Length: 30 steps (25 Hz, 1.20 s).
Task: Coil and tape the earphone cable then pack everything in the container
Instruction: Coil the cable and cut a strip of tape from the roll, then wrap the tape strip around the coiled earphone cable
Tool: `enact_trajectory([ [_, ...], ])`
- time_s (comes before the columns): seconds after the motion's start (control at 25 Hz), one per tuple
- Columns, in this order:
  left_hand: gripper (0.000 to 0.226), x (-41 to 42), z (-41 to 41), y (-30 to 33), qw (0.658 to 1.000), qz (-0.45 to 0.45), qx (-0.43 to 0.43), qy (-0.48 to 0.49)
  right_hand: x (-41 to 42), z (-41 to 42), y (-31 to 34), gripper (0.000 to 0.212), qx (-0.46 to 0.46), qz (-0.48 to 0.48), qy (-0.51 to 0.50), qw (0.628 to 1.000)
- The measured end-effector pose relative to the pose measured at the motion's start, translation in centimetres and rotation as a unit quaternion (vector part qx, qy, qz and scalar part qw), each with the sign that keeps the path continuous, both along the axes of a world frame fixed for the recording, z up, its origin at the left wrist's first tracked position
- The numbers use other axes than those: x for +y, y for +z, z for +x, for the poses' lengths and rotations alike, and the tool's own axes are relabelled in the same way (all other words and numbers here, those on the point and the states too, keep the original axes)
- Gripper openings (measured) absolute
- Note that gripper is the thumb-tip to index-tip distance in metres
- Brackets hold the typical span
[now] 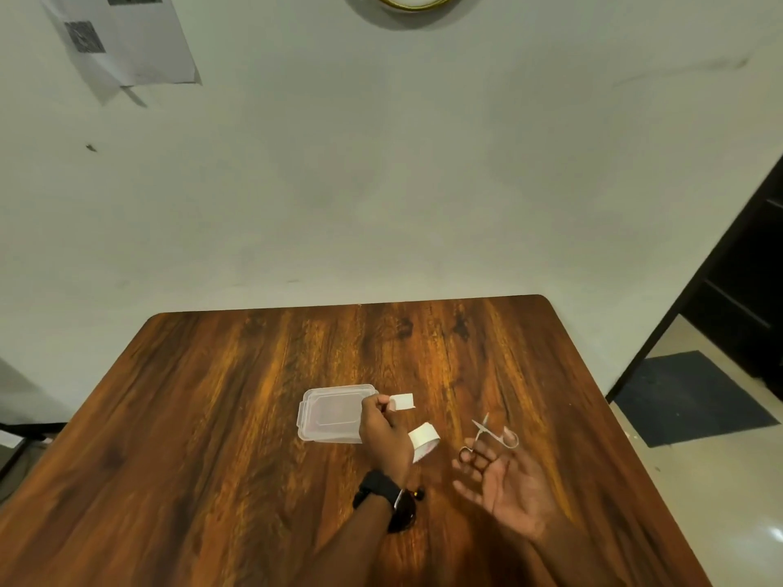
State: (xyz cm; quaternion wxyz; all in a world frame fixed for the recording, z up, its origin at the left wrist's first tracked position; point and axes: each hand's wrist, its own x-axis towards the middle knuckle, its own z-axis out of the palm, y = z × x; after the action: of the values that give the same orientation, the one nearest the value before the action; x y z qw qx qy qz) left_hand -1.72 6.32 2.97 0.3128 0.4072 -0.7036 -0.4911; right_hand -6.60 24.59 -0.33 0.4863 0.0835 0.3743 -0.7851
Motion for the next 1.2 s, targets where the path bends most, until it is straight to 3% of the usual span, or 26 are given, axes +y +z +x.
enact_trajectory([
  [0.04, 0.018, -0.3, 0.3, -0.2, 1.000, -0.009, -0.010, -0.005, 0.0, -0.6, -0.8, 0.038, 0.067, 0.118, 0.010, 0.991],
  [0.08, 0.017, -0.4, 0.6, -0.4, 1.000, -0.015, -0.016, -0.012, -0.1, -1.2, -1.8, 0.030, 0.162, 0.258, 0.023, 0.952],
  [0.16, 0.017, -0.3, 1.3, -0.8, 0.999, -0.026, -0.024, -0.025, -0.1, -2.0, -3.5, 0.016, 0.337, 0.467, 0.051, 0.816],
  [0.24, 0.017, 0.1, 1.8, -1.3, 0.998, -0.035, -0.026, -0.037, -0.2, -2.5, -4.8, 0.014, 0.419, 0.542, 0.117, 0.719],
  [0.4, 0.011, 0.5, 2.3, -2.2, 0.997, -0.021, -0.031, -0.066, -0.5, -3.2, -6.7, 0.015, 0.444, 0.608, 0.229, 0.617],
  [0.44, 0.010, 0.5, 2.4, -2.3, 0.997, -0.009, -0.032, -0.072, -0.6, -2.8, -6.4, 0.011, 0.448, 0.604, 0.237, 0.614],
  [0.48, 0.009, 0.4, 2.3, -2.4, 0.996, 0.011, -0.035, -0.077, -0.7, -2.5, -5.9, 0.006, 0.452, 0.570, 0.216, 0.651],
  [0.56, 0.006, 0.3, 1.8, -2.5, 0.994, 0.061, -0.037, -0.084, -1.1, -1.0, -2.9, 0.031, 0.414, 0.407, 0.152, 0.800],
  [0.6, 0.005, 0.2, 1.5, -2.6, 0.992, 0.092, -0.036, -0.084, -1.3, -0.2, -1.2, 0.042, 0.399, 0.312, 0.142, 0.850],
  [0.64, 0.005, 0.1, 1.2, -2.6, 0.988, 0.130, -0.033, -0.081, -1.6, 0.6, 0.2, 0.046, 0.401, 0.250, 0.133, 0.871],
  [0.72, 0.006, -0.1, 0.6, -2.3, 0.981, 0.170, -0.044, -0.084, -2.3, 1.5, 1.1, 0.026, 0.407, 0.238, 0.083, 0.878],
  [0.8, 0.008, -0.6, 0.3, -1.9, 0.987, 0.126, -0.044, -0.094, -2.7, 1.0, 0.6, 0.011, 0.330, 0.290, -0.013, 0.899],
  [0.92, 0.012, -2.1, 2.0, -0.9, 0.990, 0.055, -0.046, -0.120, -2.7, -0.8, -2.0, 0.021, 0.134, 0.325, -0.085, 0.932],
  [1.12, 0.021, -4.5, 4.9, -0.3, 0.985, 0.055, -0.047, -0.158, -4.0, -3.0, -4.9, 0.032, 0.041, 0.352, -0.064, 0.933],
  [1.2, 0.024, -5.1, 5.4, 0.0, 0.983, 0.052, -0.042, -0.172, -4.2, -2.6, -4.5, 0.032, 0.047, 0.365, -0.059, 0.928],
])
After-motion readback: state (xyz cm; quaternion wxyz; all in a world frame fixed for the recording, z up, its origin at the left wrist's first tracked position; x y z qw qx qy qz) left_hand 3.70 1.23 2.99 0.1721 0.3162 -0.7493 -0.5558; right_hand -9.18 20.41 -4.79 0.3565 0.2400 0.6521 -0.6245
